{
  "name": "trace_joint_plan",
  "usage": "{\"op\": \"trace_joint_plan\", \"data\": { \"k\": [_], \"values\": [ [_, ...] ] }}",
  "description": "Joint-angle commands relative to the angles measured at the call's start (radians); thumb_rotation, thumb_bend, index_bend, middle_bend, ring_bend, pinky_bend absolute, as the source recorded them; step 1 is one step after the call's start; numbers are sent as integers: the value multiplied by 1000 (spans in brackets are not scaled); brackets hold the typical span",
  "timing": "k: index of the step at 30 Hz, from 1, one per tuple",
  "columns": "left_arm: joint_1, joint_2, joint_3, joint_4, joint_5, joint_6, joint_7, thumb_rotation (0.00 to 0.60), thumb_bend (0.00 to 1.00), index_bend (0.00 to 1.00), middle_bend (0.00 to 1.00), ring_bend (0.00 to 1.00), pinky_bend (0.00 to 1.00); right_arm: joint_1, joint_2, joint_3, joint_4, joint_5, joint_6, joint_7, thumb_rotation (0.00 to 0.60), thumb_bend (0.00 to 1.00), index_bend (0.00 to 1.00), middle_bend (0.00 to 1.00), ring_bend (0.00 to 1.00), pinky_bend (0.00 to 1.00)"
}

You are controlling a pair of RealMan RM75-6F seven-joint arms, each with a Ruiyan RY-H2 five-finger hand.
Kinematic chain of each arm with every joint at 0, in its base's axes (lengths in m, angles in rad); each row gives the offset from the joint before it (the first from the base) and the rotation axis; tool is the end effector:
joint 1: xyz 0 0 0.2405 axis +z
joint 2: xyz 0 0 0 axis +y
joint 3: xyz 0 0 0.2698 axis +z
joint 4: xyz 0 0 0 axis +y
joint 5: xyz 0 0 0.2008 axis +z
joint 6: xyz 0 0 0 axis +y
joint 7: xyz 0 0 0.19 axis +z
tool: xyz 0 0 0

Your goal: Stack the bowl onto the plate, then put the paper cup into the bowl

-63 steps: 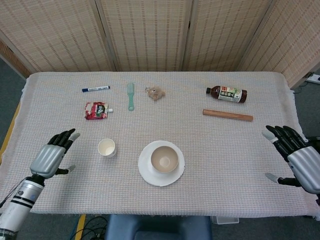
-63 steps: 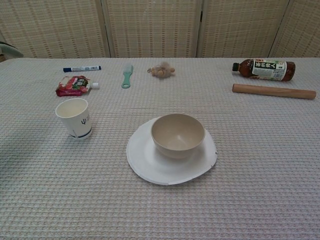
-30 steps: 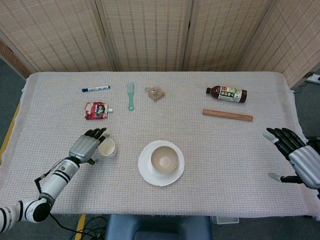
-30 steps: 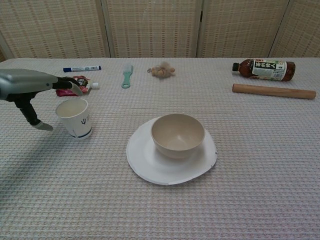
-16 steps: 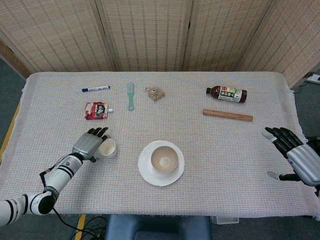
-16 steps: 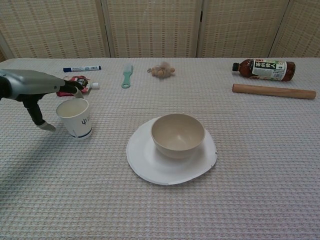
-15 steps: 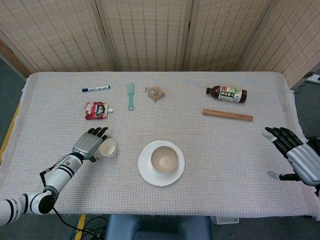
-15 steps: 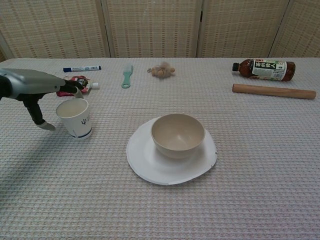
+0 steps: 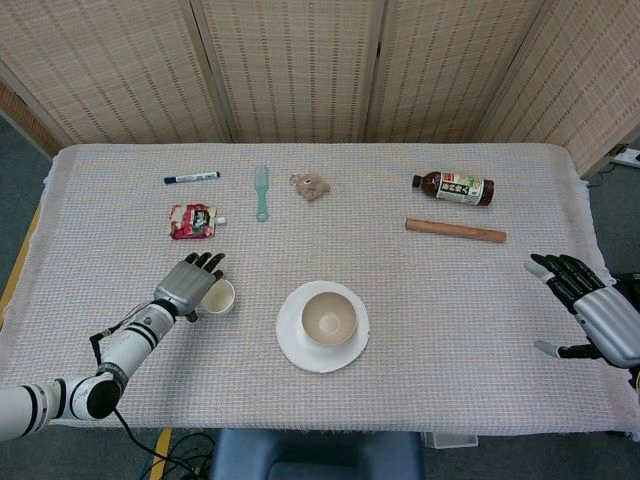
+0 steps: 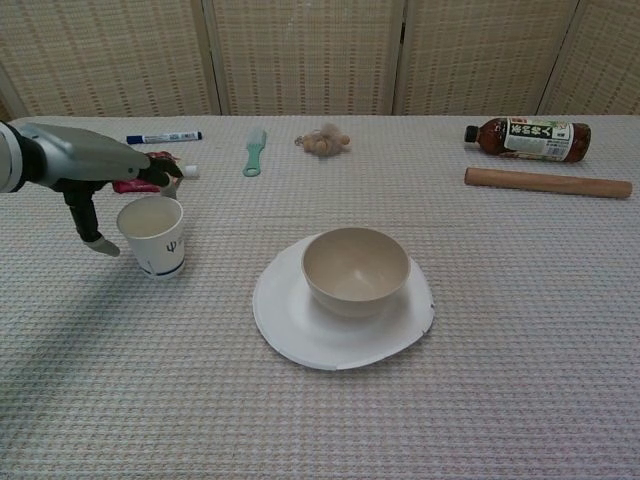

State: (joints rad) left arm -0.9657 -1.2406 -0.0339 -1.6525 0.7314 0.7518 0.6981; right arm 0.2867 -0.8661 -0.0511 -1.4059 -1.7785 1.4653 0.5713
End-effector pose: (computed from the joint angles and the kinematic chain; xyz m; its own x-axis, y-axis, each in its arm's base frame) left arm -0.1645 0.4107 0.0255 0.7714 0.3507 0.5310 0.6361 -0.4471 -0.6289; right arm -0.2916 -0.2665 0.2361 0.3590 -0.1489 0.9214 -0.8865 -0.3630 0.2868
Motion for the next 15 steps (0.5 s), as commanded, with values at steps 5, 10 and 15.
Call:
{"op": "trace_joint_plan", "data": {
  "k": [5, 10, 15],
  "values": [
    [-47, -6, 17, -25, -47, 27, 32, 600, 258, 288, 33, 0, 150, -4, -12, -4, 31, -3, 10, 28, 600, 5, 0, 0, 0, 0],
    [-64, -14, 25, -17, -63, 40, 31, 600, 258, 341, 42, 0, 150, -8, -18, -3, 48, 1, 22, 44, 600, 5, 0, 0, 0, 0],
    [-74, -17, 38, -13, -71, 47, 30, 600, 258, 389, 43, 0, 150, -6, -20, -5, 52, 1, 17, 50, 600, 5, 0, 0, 0, 0]
  ]
}}
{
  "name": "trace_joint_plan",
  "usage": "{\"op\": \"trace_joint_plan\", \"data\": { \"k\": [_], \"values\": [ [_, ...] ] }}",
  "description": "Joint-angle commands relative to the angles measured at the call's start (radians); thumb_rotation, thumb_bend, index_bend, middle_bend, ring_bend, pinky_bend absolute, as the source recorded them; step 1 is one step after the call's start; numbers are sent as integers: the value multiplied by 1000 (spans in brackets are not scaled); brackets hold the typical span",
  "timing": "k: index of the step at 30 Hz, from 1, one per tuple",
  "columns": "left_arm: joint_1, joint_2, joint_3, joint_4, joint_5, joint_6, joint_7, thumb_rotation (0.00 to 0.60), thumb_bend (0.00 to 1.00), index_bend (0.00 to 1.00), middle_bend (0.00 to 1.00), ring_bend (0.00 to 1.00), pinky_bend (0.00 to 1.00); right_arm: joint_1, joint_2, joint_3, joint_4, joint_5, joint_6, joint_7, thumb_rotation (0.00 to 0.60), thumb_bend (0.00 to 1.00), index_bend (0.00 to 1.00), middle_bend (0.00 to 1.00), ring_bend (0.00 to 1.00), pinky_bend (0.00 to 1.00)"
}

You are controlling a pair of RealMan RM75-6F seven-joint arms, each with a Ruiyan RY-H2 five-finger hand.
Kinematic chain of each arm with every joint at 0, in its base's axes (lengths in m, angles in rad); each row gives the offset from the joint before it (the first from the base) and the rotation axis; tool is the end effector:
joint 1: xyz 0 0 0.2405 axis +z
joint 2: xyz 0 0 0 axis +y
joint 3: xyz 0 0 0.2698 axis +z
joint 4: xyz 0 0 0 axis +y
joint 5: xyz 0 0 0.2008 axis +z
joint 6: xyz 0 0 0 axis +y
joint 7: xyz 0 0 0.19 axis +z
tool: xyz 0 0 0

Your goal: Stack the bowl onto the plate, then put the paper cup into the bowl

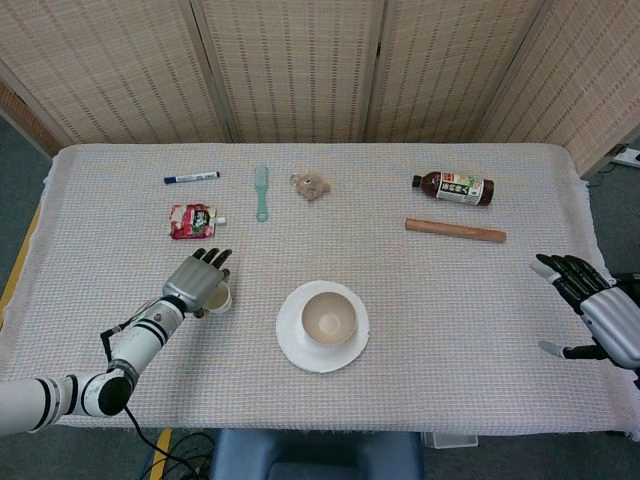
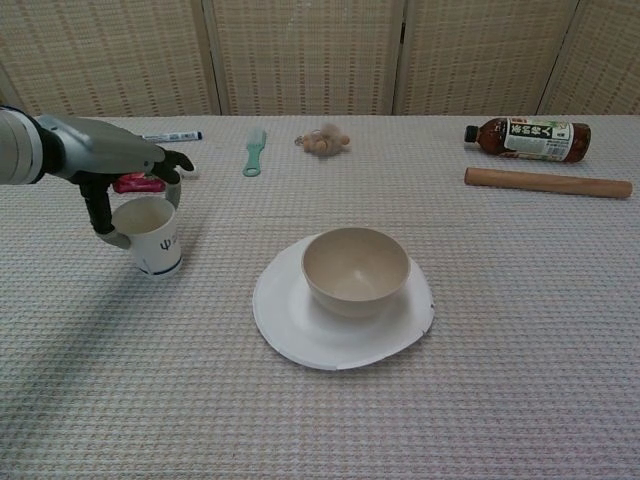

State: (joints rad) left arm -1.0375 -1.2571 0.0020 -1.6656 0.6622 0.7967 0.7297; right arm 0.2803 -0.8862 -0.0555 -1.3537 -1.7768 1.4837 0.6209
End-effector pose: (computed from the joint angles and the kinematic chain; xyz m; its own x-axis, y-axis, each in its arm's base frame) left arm -0.1491 0.4156 0.0212 0.7876 0.3324 0.5189 0.6159 -0.4521 -0.6452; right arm -0.2998 -0.2661 0.2382 0.3387 -0.1507 0.9287 -0.8949 -0.3564 0.2686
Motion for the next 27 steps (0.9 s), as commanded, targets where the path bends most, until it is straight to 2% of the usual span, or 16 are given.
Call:
{"op": "trace_joint_plan", "data": {
  "k": [1, 6, 13, 21, 27],
  "values": [
    [-3, 0, 5, -1, -1, 4, -2, 600, 258, 400, 43, 0, 150, 1, -1, -1, 0, 0, -1, 0, 600, 5, 0, 0, 0, 0],
    [-7, 26, 10, -31, 5, 27, -6, 600, 258, 414, 43, 0, 150, 4, -5, -3, 0, -3, -5, -1, 600, 4, 0, 0, 0, 0],
    [-19, 131, -9, -164, -15, 96, 4, 600, 258, 414, 44, 0, 150, 15, -8, -7, -3, -23, -6, 1, 600, 5, 0, 0, 0, 0],
    [-103, 287, -49, -360, -169, 88, 30, 600, 257, 421, 58, 0, 150, 25, -23, -11, 24, -40, 8, 37, 600, 4, 0, 0, 0, 0],
    [-150, 314, -51, -484, -217, 169, 90, 600, 258, 426, 67, 0, 150, 26, -33, -18, 44, -59, 31, 61, 600, 5, 0, 0, 0, 0]
  ]
}}
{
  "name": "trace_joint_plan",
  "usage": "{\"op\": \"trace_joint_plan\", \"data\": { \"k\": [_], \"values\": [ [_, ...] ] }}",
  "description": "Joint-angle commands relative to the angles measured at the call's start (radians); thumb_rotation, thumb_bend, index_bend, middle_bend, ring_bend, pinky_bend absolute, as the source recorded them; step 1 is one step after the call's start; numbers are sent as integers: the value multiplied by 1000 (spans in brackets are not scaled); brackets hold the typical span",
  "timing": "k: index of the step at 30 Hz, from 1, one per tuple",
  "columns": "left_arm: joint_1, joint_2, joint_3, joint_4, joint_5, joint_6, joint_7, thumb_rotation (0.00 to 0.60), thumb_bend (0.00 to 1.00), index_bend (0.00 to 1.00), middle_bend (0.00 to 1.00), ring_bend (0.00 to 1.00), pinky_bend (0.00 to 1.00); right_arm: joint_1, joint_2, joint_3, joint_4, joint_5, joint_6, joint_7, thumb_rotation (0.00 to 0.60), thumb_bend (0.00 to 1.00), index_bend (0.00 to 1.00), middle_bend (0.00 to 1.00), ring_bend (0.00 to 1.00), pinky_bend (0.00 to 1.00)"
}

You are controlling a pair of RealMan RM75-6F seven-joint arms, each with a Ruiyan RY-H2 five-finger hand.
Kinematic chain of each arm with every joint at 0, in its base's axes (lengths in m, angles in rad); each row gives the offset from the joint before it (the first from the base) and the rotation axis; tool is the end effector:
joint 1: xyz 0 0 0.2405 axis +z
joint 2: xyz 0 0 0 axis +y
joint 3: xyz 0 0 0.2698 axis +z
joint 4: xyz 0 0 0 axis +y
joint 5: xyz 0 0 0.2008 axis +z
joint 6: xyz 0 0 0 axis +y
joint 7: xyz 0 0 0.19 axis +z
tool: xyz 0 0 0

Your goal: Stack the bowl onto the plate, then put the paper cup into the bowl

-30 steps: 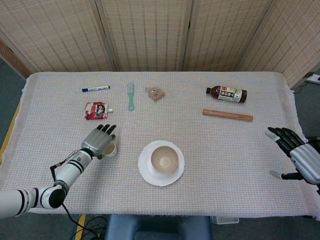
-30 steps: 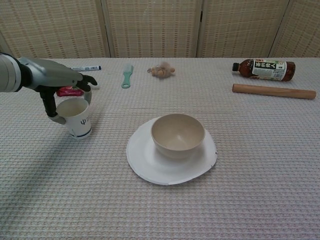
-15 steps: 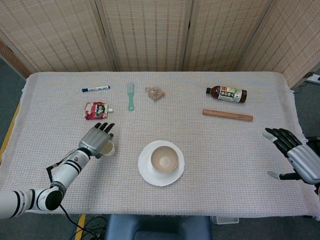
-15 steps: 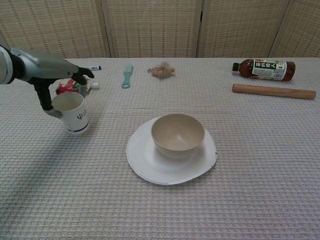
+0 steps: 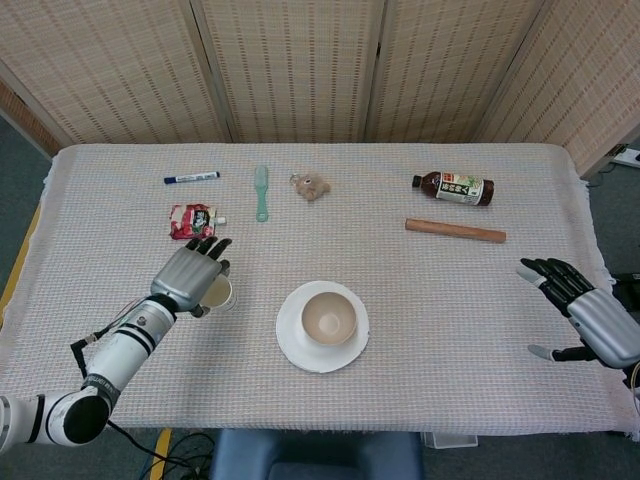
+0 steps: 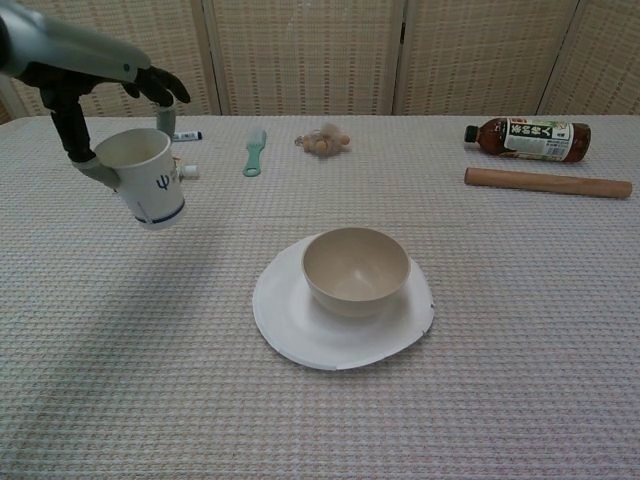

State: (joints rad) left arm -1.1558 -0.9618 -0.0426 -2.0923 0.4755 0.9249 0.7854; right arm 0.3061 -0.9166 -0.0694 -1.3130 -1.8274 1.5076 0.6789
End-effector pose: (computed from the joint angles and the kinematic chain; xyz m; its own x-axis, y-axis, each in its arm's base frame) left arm -0.0770 0.3828 0.0953 0.7408 0.3104 0.5957 0.6685 -0.4275 -0.6086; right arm -0.2930 -0.2686 0.2267 0.3098 -0.1842 0.9328 -0.8844 -0.4161 0.2116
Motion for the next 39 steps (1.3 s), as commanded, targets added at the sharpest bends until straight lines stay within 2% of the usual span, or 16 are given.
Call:
{"op": "trace_joint_plan", "data": {
  "k": [1, 11, 21, 28, 39],
  "values": [
    [-38, 19, -10, -69, -37, 46, 35, 600, 258, 428, 69, 0, 150, -1, -2, -7, 4, -13, 11, 3, 600, 5, 0, 0, 0, 0],
    [-142, -6, -67, -91, -145, 34, 34, 600, 258, 433, 81, 0, 150, -26, 22, -24, 2, -15, 46, -3, 600, 5, 0, 0, 0, 0],
    [-242, -19, -104, -157, -261, 88, 63, 600, 258, 433, 89, 0, 150, -17, 21, -32, 12, -39, 58, 18, 600, 5, 0, 0, 0, 0],
    [-283, -25, -128, -140, -305, 26, 24, 600, 258, 433, 91, 0, 150, -21, 44, -32, -22, -36, 64, -11, 600, 5, 0, 0, 0, 0],
    [-357, -183, -127, -26, -282, 24, 10, 600, 258, 433, 92, 0, 150, -23, 44, -43, -22, -35, 47, -16, 600, 5, 0, 0, 0, 0]
  ]
}}
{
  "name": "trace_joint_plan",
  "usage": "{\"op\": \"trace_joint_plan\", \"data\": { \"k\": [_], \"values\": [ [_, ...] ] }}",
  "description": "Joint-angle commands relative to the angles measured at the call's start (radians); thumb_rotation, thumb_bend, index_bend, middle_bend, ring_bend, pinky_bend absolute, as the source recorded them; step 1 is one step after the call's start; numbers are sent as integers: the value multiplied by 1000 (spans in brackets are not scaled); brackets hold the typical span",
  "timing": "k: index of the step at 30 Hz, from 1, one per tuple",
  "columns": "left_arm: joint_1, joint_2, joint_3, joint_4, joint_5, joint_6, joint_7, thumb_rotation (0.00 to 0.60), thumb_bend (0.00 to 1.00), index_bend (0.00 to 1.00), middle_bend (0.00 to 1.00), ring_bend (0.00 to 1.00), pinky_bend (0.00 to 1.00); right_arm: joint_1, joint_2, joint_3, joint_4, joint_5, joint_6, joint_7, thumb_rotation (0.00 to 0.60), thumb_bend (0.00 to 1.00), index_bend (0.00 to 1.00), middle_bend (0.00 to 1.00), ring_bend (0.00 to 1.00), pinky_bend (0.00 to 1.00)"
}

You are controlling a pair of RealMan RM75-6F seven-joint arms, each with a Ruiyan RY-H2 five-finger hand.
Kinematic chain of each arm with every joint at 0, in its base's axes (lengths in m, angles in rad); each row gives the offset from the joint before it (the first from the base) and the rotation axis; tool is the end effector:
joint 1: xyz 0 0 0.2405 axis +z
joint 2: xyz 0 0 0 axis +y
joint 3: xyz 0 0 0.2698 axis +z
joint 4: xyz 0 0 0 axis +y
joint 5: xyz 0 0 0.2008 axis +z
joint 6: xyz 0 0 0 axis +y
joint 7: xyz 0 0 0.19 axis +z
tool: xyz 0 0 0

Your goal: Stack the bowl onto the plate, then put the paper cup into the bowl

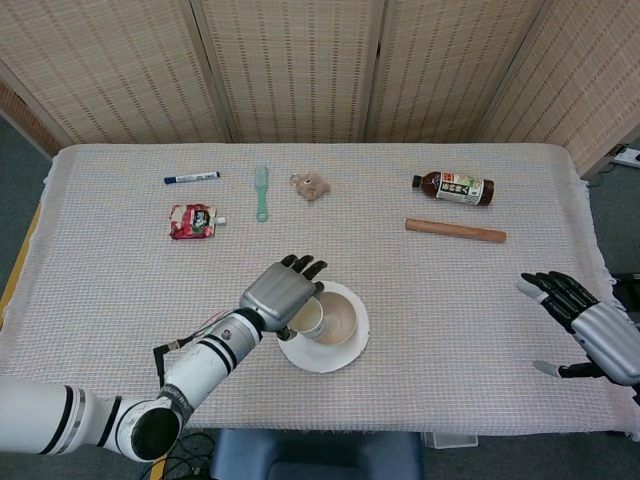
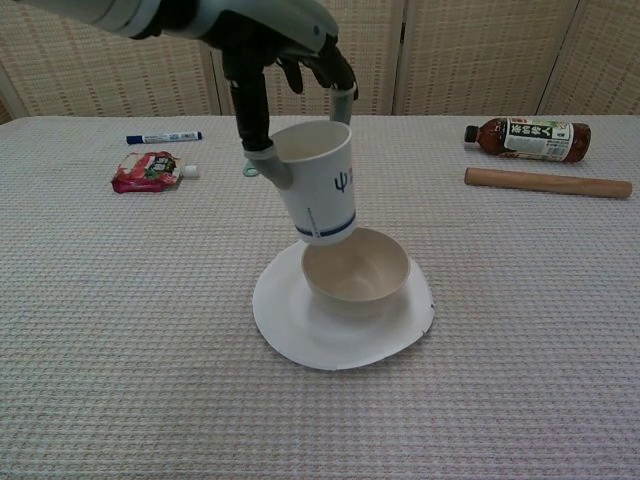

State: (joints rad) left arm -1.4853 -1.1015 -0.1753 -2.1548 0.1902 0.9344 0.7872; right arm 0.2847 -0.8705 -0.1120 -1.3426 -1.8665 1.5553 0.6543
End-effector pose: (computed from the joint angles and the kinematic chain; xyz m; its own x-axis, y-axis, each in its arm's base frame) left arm 0.0584 0.3554 0.0429 0.6805 0.3416 0.6483 0.6883 -0.6015 -0.4056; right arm -0.2904 -0.2486 0.2335 0.3416 -0.2011 0.9181 -0.8705 -0.4359 0.2285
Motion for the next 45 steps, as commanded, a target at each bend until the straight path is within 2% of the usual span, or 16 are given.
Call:
{"op": "trace_joint_plan", "data": {
  "k": [1, 10, 20, 29, 45],
  "values": [
    [-38, -66, 9, 47, 3, 28, 17, 600, 258, 433, 91, 0, 150, -1, -5, 0, 16, 5, 1, 16, 600, 5, 0, 0, 0, 0],
    [-84, -189, 22, 160, -1, 19, 25, 600, 258, 432, 91, 0, 150, -8, -24, -6, 76, 10, 13, 62, 600, 5, 0, 0, 0, 0],
    [-88, -275, 59, 272, 50, -3, 23, 600, 258, 431, 92, 0, 150, -9, -38, -6, 114, 24, 9, 91, 600, 5, 0, 0, 0, 0],
    [-68, -320, 77, 347, 102, -45, -12, 600, 258, 432, 91, 0, 150, -8, -42, -5, 130, 39, -1, 108, 600, 5, 0, 0, 0, 0],
    [-7, -372, 112, 409, 219, -34, -53, 600, 258, 433, 97, 0, 150, -4, -30, -14, 97, 38, -25, 83, 600, 5, 0, 0, 0, 0]
  ]
}}
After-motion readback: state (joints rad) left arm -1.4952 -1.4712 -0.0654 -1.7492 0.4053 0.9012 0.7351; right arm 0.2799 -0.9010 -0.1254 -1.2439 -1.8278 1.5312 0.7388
